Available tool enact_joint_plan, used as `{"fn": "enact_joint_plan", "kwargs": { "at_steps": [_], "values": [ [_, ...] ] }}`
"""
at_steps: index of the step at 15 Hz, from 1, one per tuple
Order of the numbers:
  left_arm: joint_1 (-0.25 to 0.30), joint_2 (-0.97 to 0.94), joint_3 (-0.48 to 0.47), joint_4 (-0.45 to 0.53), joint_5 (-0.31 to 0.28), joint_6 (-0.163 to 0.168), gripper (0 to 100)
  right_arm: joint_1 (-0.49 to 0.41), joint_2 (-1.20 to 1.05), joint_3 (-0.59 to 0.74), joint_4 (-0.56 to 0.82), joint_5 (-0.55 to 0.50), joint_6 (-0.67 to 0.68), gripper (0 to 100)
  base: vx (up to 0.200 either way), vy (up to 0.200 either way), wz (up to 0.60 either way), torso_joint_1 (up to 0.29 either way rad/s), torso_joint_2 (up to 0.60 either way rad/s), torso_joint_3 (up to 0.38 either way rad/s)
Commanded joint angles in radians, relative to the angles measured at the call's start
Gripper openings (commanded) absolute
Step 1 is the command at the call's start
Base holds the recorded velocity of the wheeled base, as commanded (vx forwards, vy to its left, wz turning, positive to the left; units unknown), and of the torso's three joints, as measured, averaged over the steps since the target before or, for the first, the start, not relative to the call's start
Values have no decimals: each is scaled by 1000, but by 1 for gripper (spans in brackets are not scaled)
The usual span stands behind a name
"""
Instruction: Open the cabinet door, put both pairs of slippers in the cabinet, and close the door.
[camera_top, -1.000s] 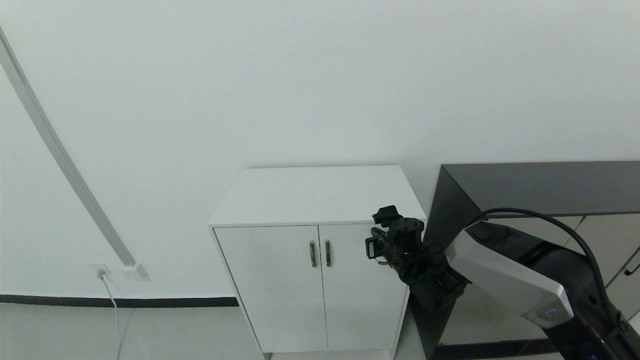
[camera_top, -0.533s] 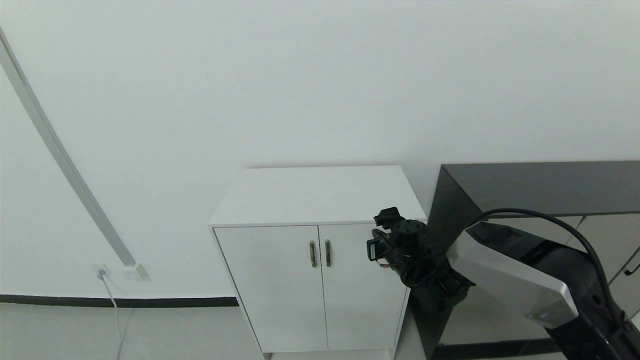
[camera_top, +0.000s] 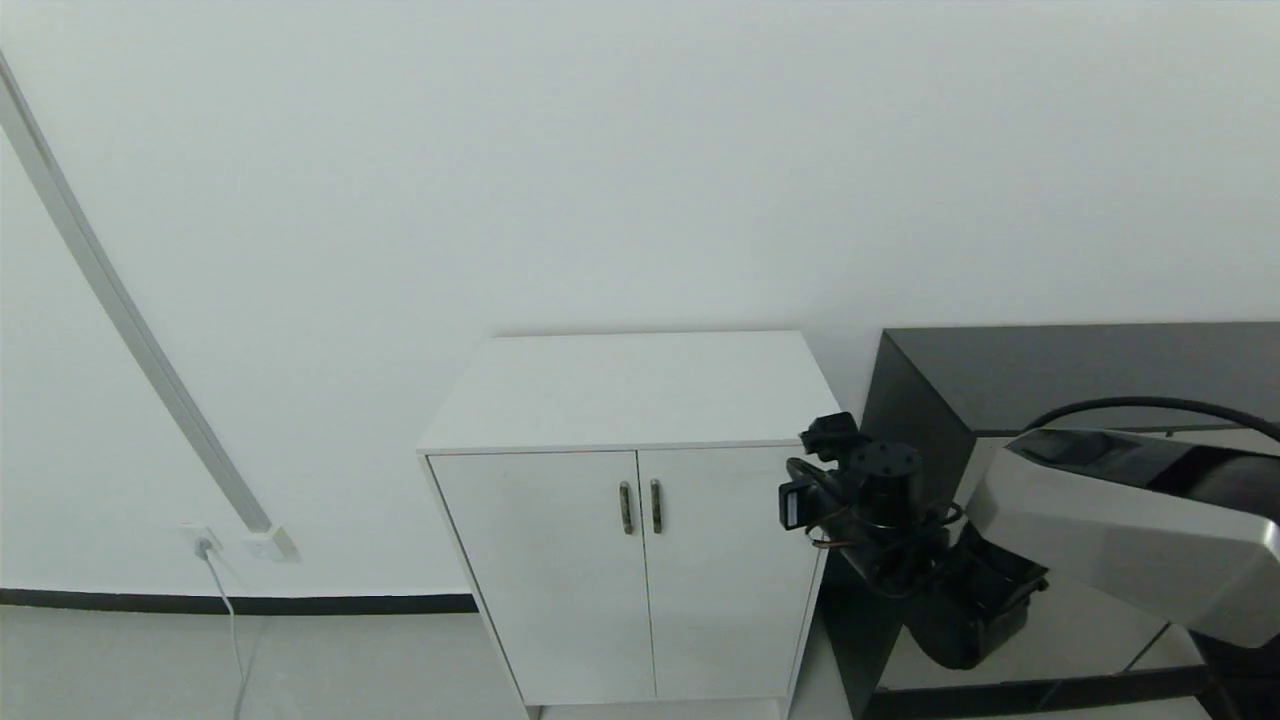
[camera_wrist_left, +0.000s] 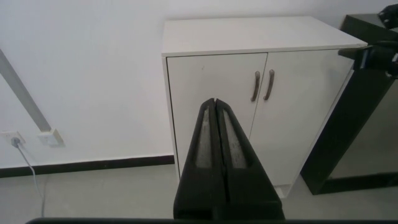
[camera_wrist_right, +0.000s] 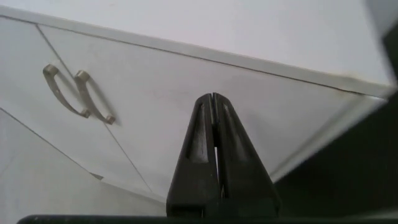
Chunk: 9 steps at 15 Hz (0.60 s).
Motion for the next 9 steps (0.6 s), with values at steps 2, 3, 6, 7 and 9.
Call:
{"fn": "enact_joint_plan", "kwargs": {
  "at_steps": [2,3,6,7,9],
  "values": [
    [0,0,0,0,0,0,0,-92,-132,204,-101,-1,0,0,0,0,0,0,0,0],
    [0,0,0,0,0,0,0,-105,-149,243,-124,-1,0,0,0,0,0,0,0,0],
    [0,0,0,0,0,0,0,-158,-229,435,-238,-3,-2,0,0,0,0,0,0,0],
    [0,0,0,0,0,0,0,-168,-250,482,-268,-4,-3,0,0,0,0,0,0,0],
    [0,0,0,0,0,0,0,-201,-308,571,-282,-6,-3,0,0,0,0,0,0,0]
  ]
}}
